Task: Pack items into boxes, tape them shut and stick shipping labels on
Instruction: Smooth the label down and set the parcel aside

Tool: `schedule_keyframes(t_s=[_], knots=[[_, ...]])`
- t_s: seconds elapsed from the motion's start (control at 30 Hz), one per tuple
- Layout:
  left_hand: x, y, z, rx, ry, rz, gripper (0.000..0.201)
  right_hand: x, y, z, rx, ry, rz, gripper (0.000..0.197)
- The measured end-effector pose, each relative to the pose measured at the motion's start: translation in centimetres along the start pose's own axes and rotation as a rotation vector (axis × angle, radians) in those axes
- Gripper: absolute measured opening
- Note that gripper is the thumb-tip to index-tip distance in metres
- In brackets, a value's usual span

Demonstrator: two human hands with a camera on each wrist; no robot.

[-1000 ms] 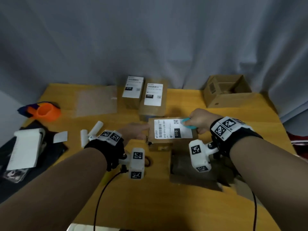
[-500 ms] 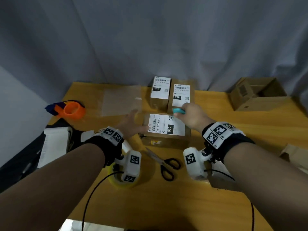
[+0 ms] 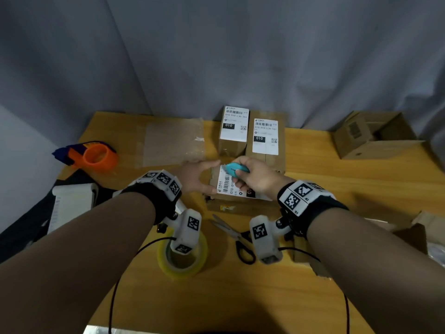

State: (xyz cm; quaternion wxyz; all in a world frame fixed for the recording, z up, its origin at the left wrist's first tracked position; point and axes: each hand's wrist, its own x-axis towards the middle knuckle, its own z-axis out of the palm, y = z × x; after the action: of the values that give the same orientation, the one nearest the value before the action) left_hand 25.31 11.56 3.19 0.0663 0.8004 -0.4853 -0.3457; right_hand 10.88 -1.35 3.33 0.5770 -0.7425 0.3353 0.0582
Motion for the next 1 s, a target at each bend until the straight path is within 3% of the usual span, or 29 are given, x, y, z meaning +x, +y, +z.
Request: schedule_keyframes(t_s=[0.17, 0.33, 0.43, 0.7, 1.0], knots=[[0.1, -0.3, 0.2, -0.022, -0.015, -0.016, 0.087, 0.1, -0.3, 0.6, -0.144, 0.039, -0.051, 0.012], [0.3, -0.8, 0.8, -0.055, -0.040, -0.041, 0.090, 0.3, -1.3, 1.5, -0.603, 0.037, -0.171, 0.032], [0.5, -1.0, 1.0, -0.042, -0.043, -0.076, 0.090, 0.5, -1.8, 2.3, -0.753, 0.007, -0.244, 0.029], [0.7, -0.9, 0.8, -0.032, -0.048, -0.077, 0.081, 0.8, -2.3, 2.5, -0.899, -0.073, -0.279, 0.024], [0.7, -0.6, 0.7, 0.058, -0.065, -0.119, 0.082, 0.3, -3.1, 1.9, -1.126, -0.116, -0.328, 0.043]])
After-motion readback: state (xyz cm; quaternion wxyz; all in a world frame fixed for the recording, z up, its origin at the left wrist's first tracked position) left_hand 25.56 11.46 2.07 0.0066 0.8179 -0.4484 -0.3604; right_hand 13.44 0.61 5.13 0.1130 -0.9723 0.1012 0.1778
